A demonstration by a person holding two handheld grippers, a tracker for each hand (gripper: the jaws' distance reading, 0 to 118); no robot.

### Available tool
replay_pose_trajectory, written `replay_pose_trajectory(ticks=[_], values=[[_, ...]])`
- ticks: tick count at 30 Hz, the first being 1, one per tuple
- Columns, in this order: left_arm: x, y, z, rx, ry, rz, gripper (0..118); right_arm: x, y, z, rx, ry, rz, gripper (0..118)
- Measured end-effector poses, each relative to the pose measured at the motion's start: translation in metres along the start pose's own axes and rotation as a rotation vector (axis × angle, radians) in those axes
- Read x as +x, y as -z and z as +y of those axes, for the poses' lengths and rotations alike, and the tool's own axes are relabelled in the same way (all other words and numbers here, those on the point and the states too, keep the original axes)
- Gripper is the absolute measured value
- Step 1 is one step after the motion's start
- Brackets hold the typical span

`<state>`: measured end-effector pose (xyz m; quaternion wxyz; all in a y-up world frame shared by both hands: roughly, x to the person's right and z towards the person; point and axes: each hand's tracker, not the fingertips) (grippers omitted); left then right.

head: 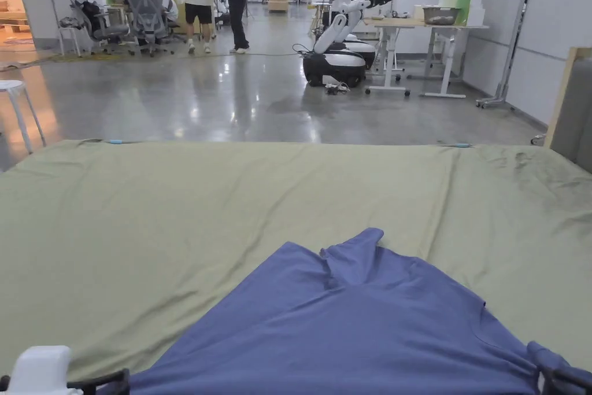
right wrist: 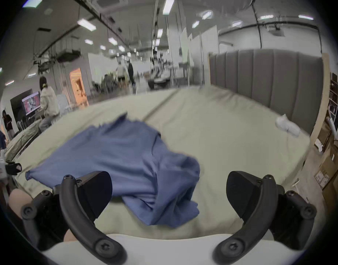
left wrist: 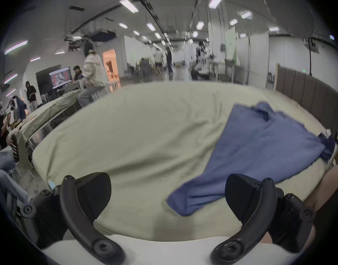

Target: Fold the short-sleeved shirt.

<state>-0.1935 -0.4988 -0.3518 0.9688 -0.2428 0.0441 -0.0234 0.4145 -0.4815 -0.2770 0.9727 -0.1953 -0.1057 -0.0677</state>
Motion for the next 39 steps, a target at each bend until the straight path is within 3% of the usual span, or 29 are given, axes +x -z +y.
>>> replay_pose_trajectory(ticks=[2,4,5,6,7,8,9,10,12,17,18,19,20,21,22,28,29,30,33,34,39], values=[[-0.007,-0.021,0.01,-0.007,-0.056,-0.013,118,-0.012,-0.022,0.011,0.062,-0.03,-0.026,118],[-0.01,-0.051,0.017,-0.023,-0.117,-0.046,118,-0.029,-0.045,0.016,0.076,-0.068,0.01,118],[-0.01,-0.068,0.017,0.007,-0.141,-0.048,106,-0.037,-0.056,0.017,0.084,-0.084,0.02,118],[-0.011,-0.086,0.016,0.067,-0.167,-0.047,80,-0.046,-0.067,0.018,0.092,-0.105,0.034,111],[-0.01,-0.101,0.012,0.105,-0.183,-0.034,21,-0.056,-0.076,0.017,0.115,-0.121,0.062,77],[-0.008,-0.11,0.009,0.107,-0.191,-0.029,0,-0.064,-0.083,0.016,0.136,-0.138,0.06,27],[-0.005,-0.12,0.006,0.122,-0.213,-0.056,0,-0.074,-0.088,0.014,0.135,-0.139,0.055,3],[-0.003,-0.122,0.0,0.108,-0.195,-0.101,0,-0.079,-0.093,0.013,0.144,-0.132,0.054,3],[0.006,-0.12,-0.006,0.069,-0.124,-0.094,0,-0.088,-0.095,0.015,0.119,-0.091,0.207,3],[0.002,-0.071,-0.011,-0.018,-0.126,-0.072,1,-0.104,-0.093,0.014,0.113,-0.143,0.201,3],[0.0,-0.056,-0.011,-0.032,-0.147,-0.044,10,-0.105,-0.094,0.015,0.116,-0.144,0.21,3],[-0.002,-0.041,-0.008,-0.037,-0.158,-0.041,40,-0.105,-0.092,0.015,0.114,-0.147,0.218,3],[-0.005,-0.026,-0.005,-0.054,-0.168,-0.053,81,-0.106,-0.091,0.015,0.109,-0.151,0.224,3],[-0.005,-0.008,-0.002,-0.088,-0.194,-0.056,112,-0.107,-0.091,0.015,0.109,-0.158,0.222,3],[-0.004,0.006,-0.001,-0.138,-0.194,-0.051,118,-0.108,-0.091,0.015,0.108,-0.162,0.218,3],[0.014,0.063,-0.017,-0.222,-0.086,-0.069,112,-0.105,-0.089,0.016,0.082,-0.161,0.206,3],[0.015,0.067,-0.022,-0.246,-0.097,-0.101,99,-0.104,-0.087,0.017,0.075,-0.158,0.205,3],[0.018,0.068,-0.028,-0.264,-0.109,-0.125,58,-0.103,-0.084,0.017,0.067,-0.157,0.203,3],[0.033,0.052,-0.027,-0.164,-0.024,-0.125,8,-0.103,-0.078,0.016,0.058,-0.165,0.182,3],[0.039,0.043,-0.028,-0.14,-0.002,-0.064,6,-0.102,-0.074,0.017,0.051,-0.167,0.184,3],[0.042,0.023,-0.021,-0.105,-0.007,-0.154,5,-0.102,-0.048,0.029,0.018,-0.164,0.203,3]])
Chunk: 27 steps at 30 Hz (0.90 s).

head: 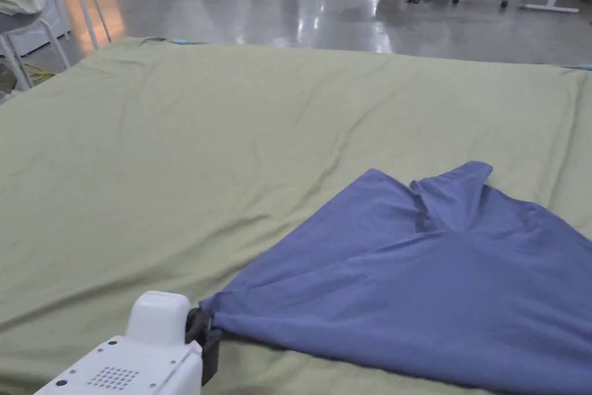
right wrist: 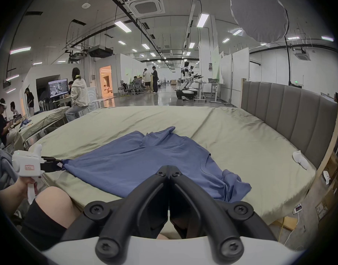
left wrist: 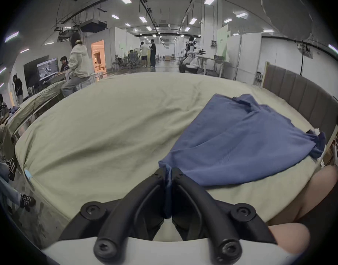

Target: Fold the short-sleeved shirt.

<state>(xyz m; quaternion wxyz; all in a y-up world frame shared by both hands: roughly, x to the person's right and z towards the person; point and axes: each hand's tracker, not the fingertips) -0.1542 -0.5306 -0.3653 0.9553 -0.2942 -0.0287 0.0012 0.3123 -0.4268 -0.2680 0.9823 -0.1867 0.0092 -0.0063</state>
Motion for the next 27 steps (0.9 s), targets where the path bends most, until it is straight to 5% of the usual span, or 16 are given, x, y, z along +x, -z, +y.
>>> replay_pose_trajectory(ticks=[6,7,8,10,11,15,19,22,23,24,25,27], values=[[-0.012,-0.024,0.012,0.069,-0.104,-0.041,5,0.009,0.101,0.047,-0.176,-0.076,0.046,3],[-0.01,-0.023,0.012,0.071,-0.103,-0.043,5,0.012,0.123,0.055,-0.199,-0.065,0.051,14],[-0.01,-0.023,0.013,0.069,-0.095,-0.042,5,0.013,0.148,0.065,-0.183,-0.053,0.041,37],[-0.008,-0.023,0.013,0.075,-0.068,-0.038,5,0.023,0.208,0.079,-0.212,-0.03,0.082,111],[-0.006,-0.022,0.013,0.078,-0.054,-0.037,5,0.027,0.236,0.084,-0.262,-0.023,0.074,118],[-0.002,-0.018,0.014,0.083,-0.01,-0.017,5,0.045,0.347,0.083,-0.402,-0.063,0.029,116],[-0.002,-0.013,0.018,0.074,-0.018,-0.023,5,0.061,0.409,0.055,-0.518,-0.024,-0.053,103],[0.0,-0.011,0.018,0.067,-0.018,-0.019,5,0.063,0.411,0.032,-0.528,0.004,-0.061,59],[-0.001,-0.011,0.017,0.066,-0.015,-0.018,5,0.061,0.403,0.036,-0.466,-0.002,-0.067,57],[0.0,-0.011,0.016,0.069,-0.011,-0.017,5,0.059,0.393,0.038,-0.446,-0.008,-0.035,40],[0.0,-0.013,0.016,0.073,-0.009,-0.018,5,0.058,0.386,0.04,-0.413,0.0,-0.027,4],[0.0,-0.017,0.018,0.077,-0.011,-0.024,5,0.054,0.369,0.047,-0.37,-0.028,-0.066,4]])
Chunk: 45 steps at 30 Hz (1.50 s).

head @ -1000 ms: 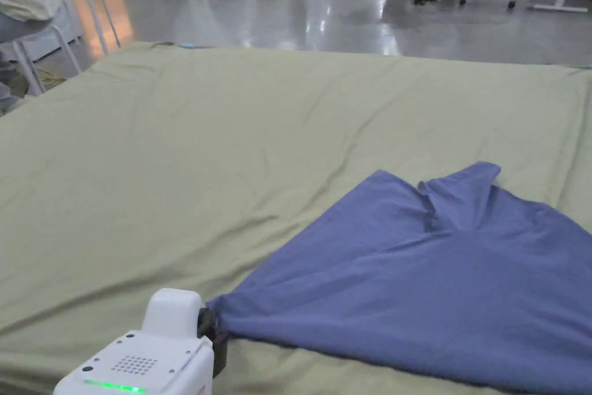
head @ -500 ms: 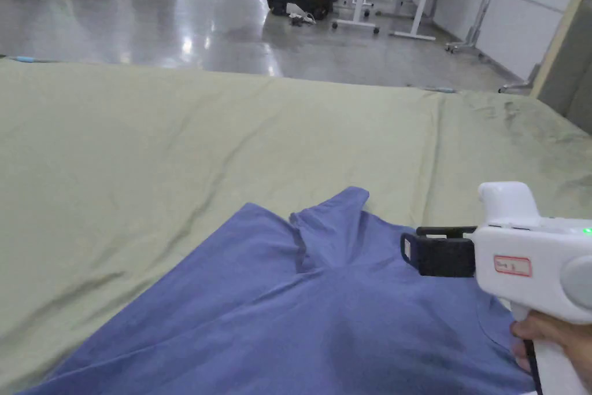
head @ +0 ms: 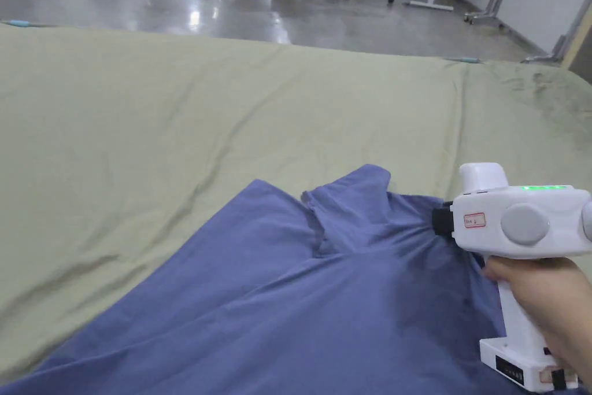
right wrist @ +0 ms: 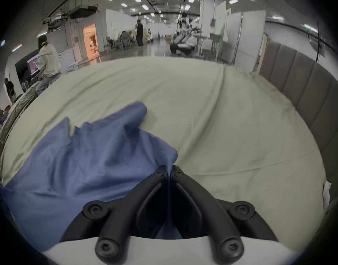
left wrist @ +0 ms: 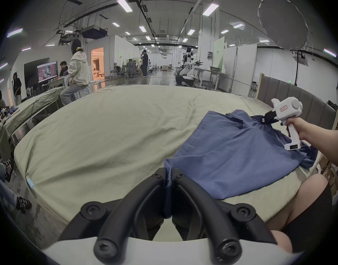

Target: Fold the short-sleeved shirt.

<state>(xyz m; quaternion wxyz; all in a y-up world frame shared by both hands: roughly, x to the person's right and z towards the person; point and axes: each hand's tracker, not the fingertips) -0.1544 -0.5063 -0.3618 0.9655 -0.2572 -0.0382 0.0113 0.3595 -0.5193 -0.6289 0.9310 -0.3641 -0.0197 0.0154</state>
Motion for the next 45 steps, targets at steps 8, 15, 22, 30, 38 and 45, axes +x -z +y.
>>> replay_pose_trajectory(ticks=[8,15,22,30,38,45], values=[[0.001,-0.048,0.051,0.139,-0.025,-0.042,5,0.012,-0.137,0.032,0.188,0.005,0.033,4],[-0.014,-0.082,0.143,0.29,-0.01,-0.074,5,0.041,-0.302,0.071,0.4,0.023,-0.02,4],[-0.017,-0.113,0.249,0.339,-0.004,-0.086,5,0.065,-0.418,0.098,0.578,0.063,-0.068,4],[-0.01,-0.119,0.324,0.393,0.087,-0.025,5,0.051,-0.465,0.129,0.696,-0.023,-0.178,4],[-0.016,-0.091,0.386,0.419,-0.007,0.044,5,0.034,-0.454,0.166,0.766,-0.08,-0.247,4],[-0.005,-0.055,0.437,0.486,0.128,0.157,5,0.03,-0.413,0.23,0.776,-0.074,-0.279,4]])
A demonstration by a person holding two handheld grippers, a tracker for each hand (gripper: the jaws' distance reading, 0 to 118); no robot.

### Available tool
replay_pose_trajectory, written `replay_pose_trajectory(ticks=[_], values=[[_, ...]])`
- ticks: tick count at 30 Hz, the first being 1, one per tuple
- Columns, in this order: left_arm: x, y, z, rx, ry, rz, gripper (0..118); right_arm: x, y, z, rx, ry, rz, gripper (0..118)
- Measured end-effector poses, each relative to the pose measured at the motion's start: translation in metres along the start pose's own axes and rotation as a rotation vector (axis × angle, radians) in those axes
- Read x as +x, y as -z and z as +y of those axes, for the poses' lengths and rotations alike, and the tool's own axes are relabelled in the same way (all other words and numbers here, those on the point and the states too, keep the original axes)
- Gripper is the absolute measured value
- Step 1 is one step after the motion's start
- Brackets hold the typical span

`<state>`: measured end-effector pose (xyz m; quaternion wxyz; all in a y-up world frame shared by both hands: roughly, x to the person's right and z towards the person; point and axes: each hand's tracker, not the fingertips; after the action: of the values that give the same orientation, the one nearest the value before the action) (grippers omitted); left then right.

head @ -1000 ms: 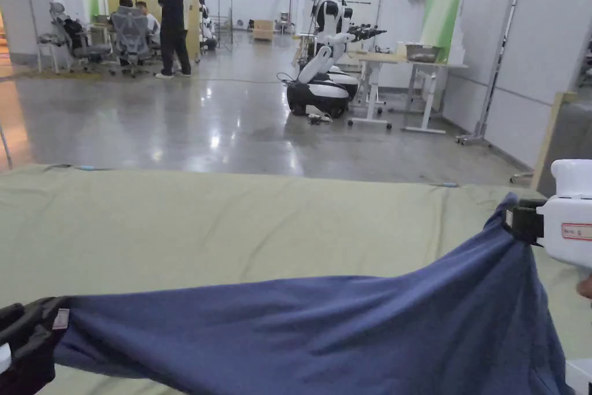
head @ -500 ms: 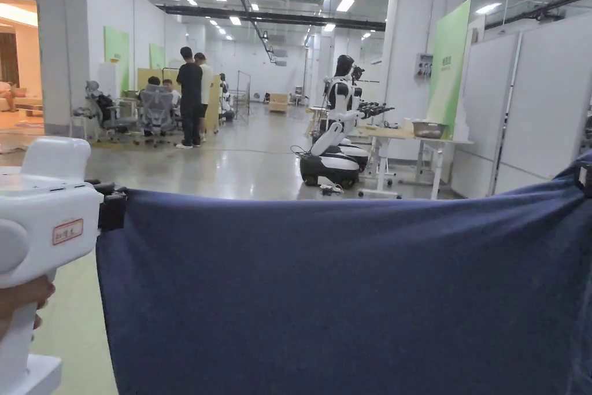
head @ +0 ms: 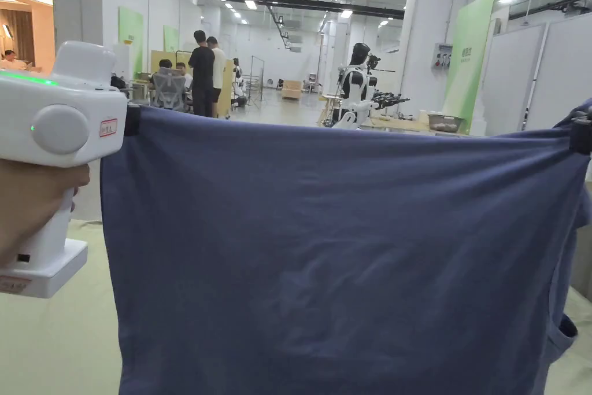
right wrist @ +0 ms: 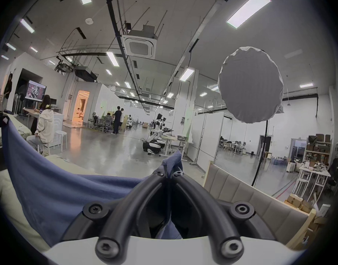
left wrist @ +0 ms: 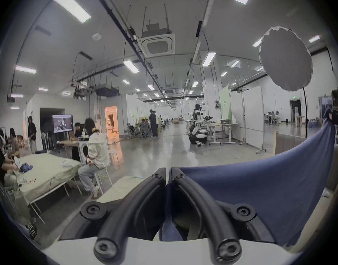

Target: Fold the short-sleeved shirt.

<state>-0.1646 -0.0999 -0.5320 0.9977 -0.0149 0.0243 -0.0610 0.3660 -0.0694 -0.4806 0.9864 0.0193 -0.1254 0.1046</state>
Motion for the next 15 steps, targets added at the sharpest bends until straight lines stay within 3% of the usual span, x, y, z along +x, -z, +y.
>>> replay_pose_trajectory(ticks=[5,15], values=[[0.002,0.059,0.019,-0.001,-0.001,-0.001,5,-0.006,0.066,0.014,0.0,0.057,-0.017,4],[0.012,0.181,0.052,0.037,0.032,0.09,5,-0.036,0.192,0.036,0.039,0.074,-0.02,4]])
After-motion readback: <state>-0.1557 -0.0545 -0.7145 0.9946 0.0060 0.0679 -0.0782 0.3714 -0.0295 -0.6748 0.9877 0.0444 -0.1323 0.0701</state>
